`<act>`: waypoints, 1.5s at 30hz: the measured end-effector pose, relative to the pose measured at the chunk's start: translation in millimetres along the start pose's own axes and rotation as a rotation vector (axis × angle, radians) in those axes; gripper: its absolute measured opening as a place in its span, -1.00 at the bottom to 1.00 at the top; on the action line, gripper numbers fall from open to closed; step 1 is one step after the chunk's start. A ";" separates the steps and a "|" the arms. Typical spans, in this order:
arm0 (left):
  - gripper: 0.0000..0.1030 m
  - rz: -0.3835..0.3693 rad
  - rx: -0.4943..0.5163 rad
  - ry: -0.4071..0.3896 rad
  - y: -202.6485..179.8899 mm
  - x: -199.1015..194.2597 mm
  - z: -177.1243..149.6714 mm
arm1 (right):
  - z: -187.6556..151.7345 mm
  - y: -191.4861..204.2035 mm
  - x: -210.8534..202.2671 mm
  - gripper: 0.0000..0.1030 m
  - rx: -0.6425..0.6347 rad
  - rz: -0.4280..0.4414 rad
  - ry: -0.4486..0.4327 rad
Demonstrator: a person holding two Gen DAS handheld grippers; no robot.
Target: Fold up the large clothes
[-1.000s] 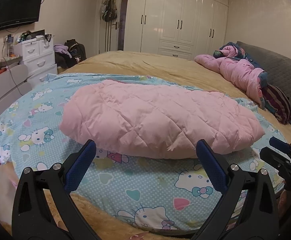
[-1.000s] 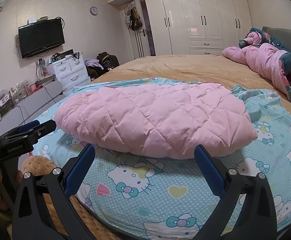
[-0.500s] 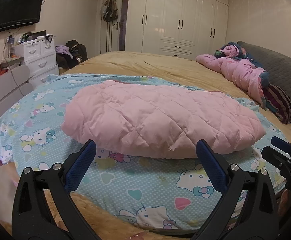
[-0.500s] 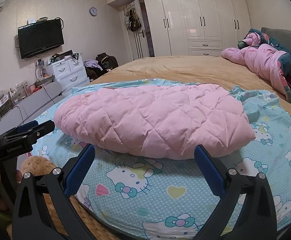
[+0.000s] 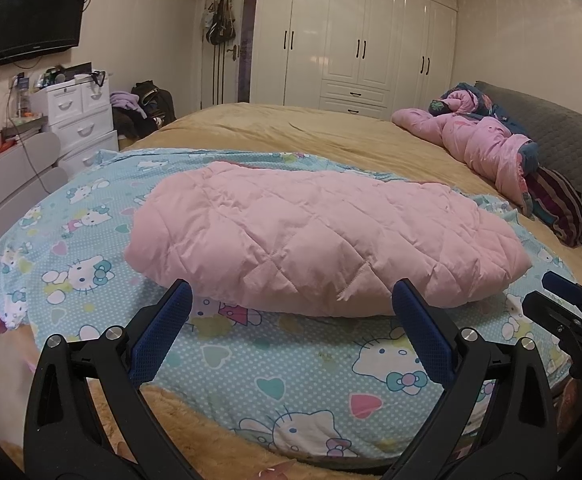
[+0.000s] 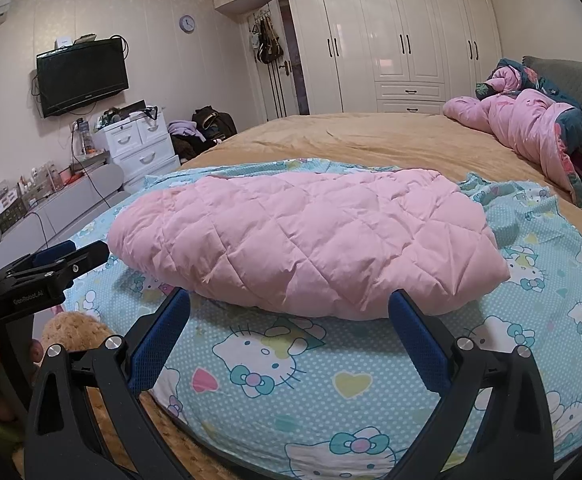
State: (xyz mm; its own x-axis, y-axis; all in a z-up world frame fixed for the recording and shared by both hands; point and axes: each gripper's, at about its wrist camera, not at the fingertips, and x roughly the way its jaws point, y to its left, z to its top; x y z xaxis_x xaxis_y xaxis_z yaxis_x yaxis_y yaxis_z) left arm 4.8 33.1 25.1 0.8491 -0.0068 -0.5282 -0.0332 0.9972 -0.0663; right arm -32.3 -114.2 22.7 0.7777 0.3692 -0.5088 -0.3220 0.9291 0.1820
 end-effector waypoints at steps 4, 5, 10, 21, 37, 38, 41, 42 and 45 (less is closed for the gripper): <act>0.82 -0.006 0.000 0.003 0.2 -0.5 -0.5 | 0.0 0.2 -0.1 0.92 -0.002 0.000 0.001; 0.82 -0.006 0.001 0.004 0.3 -0.8 -0.3 | -0.2 0.1 -0.5 0.92 -0.003 0.000 0.000; 0.82 -0.007 0.007 0.003 0.1 -1.3 -0.2 | -0.4 0.0 -0.5 0.92 -0.001 0.001 0.001; 0.82 0.006 0.016 0.016 1.0 0.6 0.2 | 1.5 2.6 -0.5 0.92 -0.011 0.004 0.004; 0.82 0.042 -0.009 0.056 10.2 7.6 -4.3 | -12.3 -11.3 3.8 0.92 0.009 -0.069 0.067; 0.82 0.037 -0.017 0.060 13.9 8.0 -5.4 | -14.9 -14.8 3.2 0.92 0.021 -0.086 0.075; 0.82 0.032 -0.031 0.075 22.8 10.8 -7.9 | -25.0 -43.7 -2.3 0.92 0.113 -0.139 0.137; 0.82 0.037 -0.045 0.080 29.8 12.9 -8.3 | -30.6 -62.5 -7.6 0.92 0.163 -0.173 0.152; 0.82 0.075 -0.084 0.107 60.3 25.8 0.9 | -51.0 -124.4 -32.6 0.92 0.303 -0.375 0.133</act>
State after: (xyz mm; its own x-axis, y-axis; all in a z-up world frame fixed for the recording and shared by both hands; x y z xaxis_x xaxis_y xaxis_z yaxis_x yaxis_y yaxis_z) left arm 25.2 93.1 8.3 0.7817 0.0548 -0.6212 -0.1419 0.9856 -0.0916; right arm -45.2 -242.9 -26.2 0.7281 0.0206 -0.6852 0.1533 0.9693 0.1921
